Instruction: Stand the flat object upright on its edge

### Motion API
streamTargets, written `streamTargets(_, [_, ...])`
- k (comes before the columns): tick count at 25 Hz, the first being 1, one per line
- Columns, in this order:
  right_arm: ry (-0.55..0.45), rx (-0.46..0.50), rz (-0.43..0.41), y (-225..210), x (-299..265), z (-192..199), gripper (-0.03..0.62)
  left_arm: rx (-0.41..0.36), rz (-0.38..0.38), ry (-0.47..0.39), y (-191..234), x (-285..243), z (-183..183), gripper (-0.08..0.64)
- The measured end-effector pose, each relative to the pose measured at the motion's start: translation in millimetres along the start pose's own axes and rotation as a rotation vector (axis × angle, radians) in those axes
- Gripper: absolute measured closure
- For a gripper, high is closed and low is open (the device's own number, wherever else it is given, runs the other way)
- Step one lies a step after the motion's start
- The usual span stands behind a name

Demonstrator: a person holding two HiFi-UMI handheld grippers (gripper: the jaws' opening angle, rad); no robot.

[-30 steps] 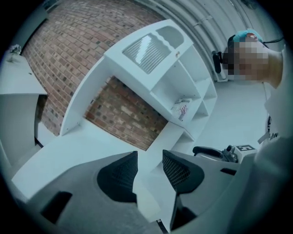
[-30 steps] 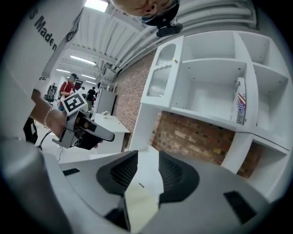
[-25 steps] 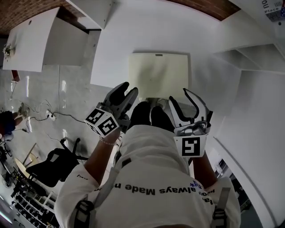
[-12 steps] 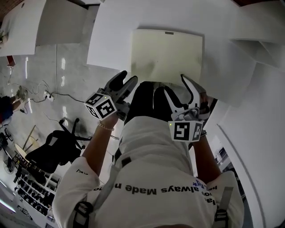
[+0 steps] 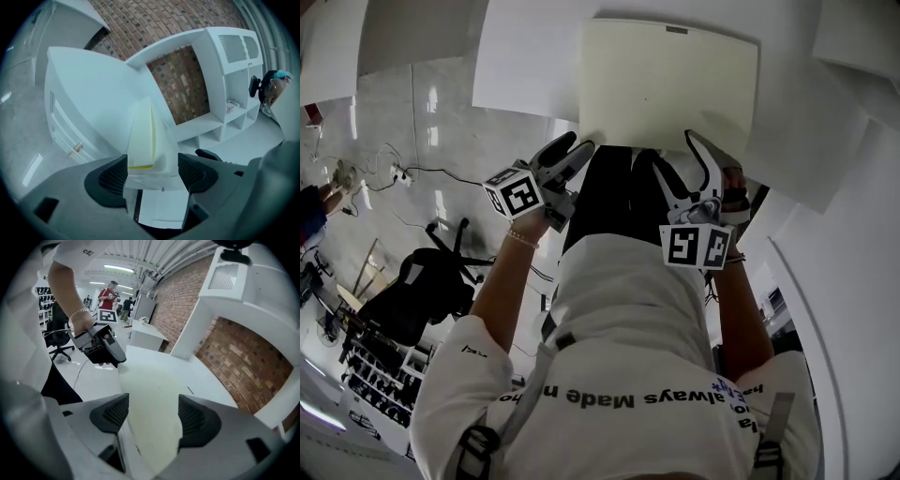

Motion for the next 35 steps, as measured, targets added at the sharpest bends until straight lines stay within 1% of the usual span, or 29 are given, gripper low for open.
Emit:
streamTargets(3, [0.026, 0.030, -0.012, 9, -11, 9, 0.305, 0.048, 0.038, 0.025, 7, -4, 10, 0.245])
streamTargets(6, [0.046, 0.055, -0.022, 18, -19, 14, 0.304, 0.103, 0.103, 0.023, 9, -7, 14, 0.242])
streamTargets(10, [0.054, 0.093, -0.011, 27, -24, 14, 0.303, 0.118, 0.119, 0.020, 9, -9, 15, 0.241])
streamTargets(15, [0.077, 0.169, 0.002, 36, -42, 22, 0.304, 0.160, 0.158, -0.014, 14, -15, 11, 0.242])
streamTargets(21, [0.064, 0.169, 0.027, 34, -42, 25, 0.304, 0.108, 0.116, -0.012, 7, -14, 8, 0.255])
streamTargets(24, [0.047, 0.153, 0.031, 31, -44, 27, 0.304, 0.085, 0.092, -0.010, 4, -16, 4, 0.258])
streamTargets(29, [0.016, 0.115, 0.044, 23, -46, 27, 0.304, 0.022, 0.041, -0.031, -10, -16, -9, 0.261])
streamTargets(32, [-0.012, 0.092, 0.060, 15, -42, 24, 0.304, -0.030, 0.001, -0.045, -27, -13, -20, 0.261])
streamTargets(35, [-0.058, 0.055, 0.077, 6, -35, 24, 0.304, -0.110, -0.029, -0.071, -50, -12, -29, 0.264])
Point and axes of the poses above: the fingertips, and each gripper's own axes: x backward along the fingers, y to its left, z out of its underside, the point moved 1 cm from there along x, backward along the fingers, and after that the axes turned 2 degrees about y, right-handed, at the moved point
